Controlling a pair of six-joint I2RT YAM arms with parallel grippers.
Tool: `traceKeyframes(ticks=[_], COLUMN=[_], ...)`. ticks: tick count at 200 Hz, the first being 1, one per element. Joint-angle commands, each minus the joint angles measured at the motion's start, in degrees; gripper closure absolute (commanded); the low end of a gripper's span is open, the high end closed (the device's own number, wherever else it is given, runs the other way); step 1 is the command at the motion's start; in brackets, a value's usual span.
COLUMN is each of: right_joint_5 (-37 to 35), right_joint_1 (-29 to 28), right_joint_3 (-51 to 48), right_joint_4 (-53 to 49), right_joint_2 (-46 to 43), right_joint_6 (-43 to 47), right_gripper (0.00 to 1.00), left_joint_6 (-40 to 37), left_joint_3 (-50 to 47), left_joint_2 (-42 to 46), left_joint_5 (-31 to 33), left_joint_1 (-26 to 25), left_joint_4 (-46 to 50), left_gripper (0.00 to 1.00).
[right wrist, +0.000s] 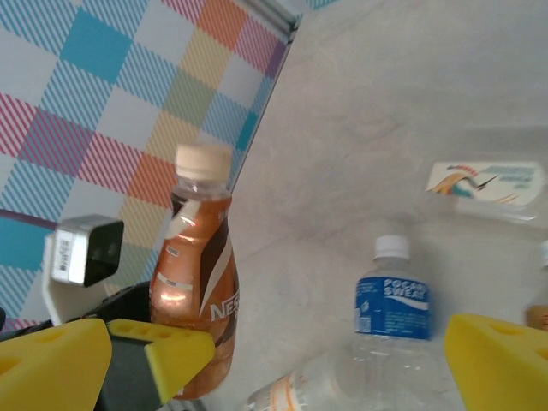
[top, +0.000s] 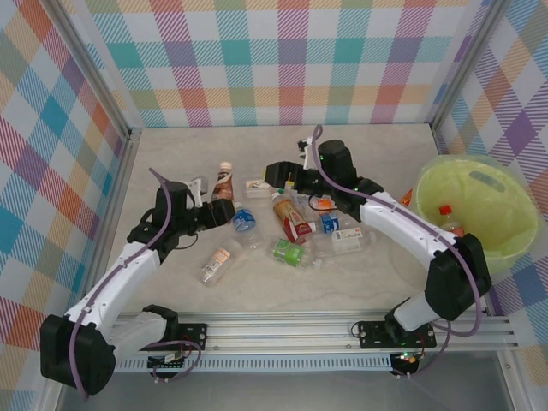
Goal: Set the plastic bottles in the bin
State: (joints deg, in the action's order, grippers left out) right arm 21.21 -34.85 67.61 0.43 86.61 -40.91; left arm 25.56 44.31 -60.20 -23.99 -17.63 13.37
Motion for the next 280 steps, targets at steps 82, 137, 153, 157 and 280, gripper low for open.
traceKeyframes(ticks=[82, 137, 153, 157, 280], right_joint_5=[3.4, 4.33, 3.45, 3.34, -4.35], right_joint_1=[-0.79, -1.1, -1.09, -1.1, -0.31], right_joint_3=[1.88, 2.39, 2.35, 2.42, 8.39], right_joint_4=[9.13, 8.06, 7.16, 6.89, -12.83], right_joint_2=[0.1, 0.75, 0.49, 0.41, -8.47], right_joint_6=[-7.78, -6.88, -5.85, -5.53, 16.03], right_gripper=[0.07, 0.26, 0.34, 0.36, 0.65], left_joint_6=[-7.31, -7.5, -7.47, -7.38, -3.11], left_joint_3=[7.96, 8.13, 8.13, 8.0, 2.24], left_joint_2=[-7.56, -9.14, -9.05, -8.94, -2.21], left_joint_5=[-10.22, -14.28, -14.14, -14.12, -4.07], left_joint_1=[-9.83, -10.8, -10.85, -10.85, -9.68], left_joint_4=[-11.02, -11.31, -11.65, -11.91, -17.94], left_gripper=[0.53, 0.53, 0.52, 0.52, 0.0])
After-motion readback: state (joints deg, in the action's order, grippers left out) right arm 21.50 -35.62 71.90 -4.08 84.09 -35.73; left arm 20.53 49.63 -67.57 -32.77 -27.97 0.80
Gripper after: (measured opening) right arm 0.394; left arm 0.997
